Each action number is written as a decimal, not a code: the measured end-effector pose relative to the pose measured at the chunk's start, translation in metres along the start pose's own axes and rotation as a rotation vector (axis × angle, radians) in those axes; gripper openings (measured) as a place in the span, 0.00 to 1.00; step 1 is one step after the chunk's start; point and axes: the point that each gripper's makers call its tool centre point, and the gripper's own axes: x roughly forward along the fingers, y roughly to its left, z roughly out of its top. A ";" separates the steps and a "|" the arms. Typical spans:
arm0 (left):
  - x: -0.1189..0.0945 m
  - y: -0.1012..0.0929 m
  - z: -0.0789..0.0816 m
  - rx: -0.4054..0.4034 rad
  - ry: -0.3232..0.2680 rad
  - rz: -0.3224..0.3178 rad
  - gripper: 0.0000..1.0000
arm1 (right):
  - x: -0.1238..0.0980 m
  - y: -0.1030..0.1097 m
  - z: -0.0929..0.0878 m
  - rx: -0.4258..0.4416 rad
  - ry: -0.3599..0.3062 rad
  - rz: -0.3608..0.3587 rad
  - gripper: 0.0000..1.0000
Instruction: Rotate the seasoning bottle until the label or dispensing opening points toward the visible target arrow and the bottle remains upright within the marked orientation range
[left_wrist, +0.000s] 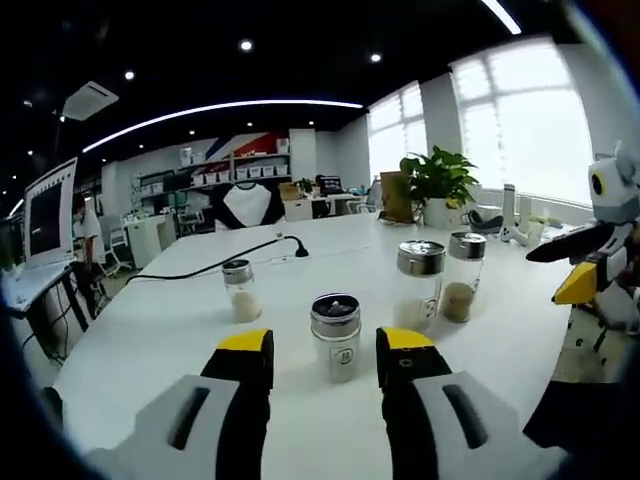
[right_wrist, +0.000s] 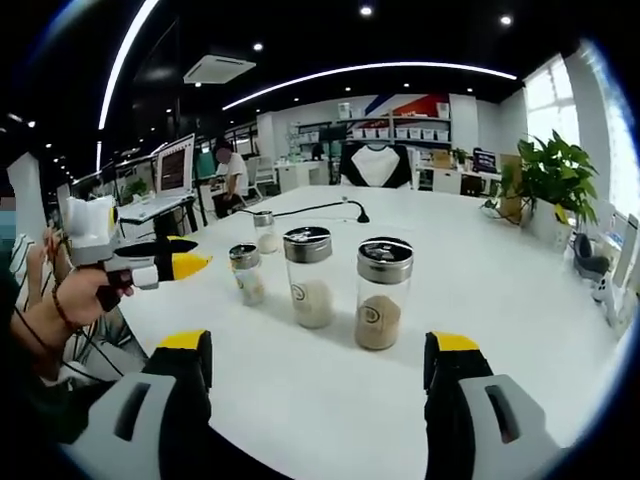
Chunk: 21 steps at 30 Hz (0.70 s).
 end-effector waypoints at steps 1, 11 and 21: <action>-0.002 0.001 0.000 -0.011 0.000 0.000 0.43 | 0.001 0.001 0.000 -0.002 0.000 0.001 0.89; -0.025 0.006 0.000 -0.034 -0.012 0.015 0.42 | 0.019 0.016 0.017 -0.025 -0.033 0.039 0.88; -0.033 0.010 0.001 -0.044 -0.017 0.028 0.42 | 0.051 0.028 0.024 -0.053 -0.061 0.059 0.79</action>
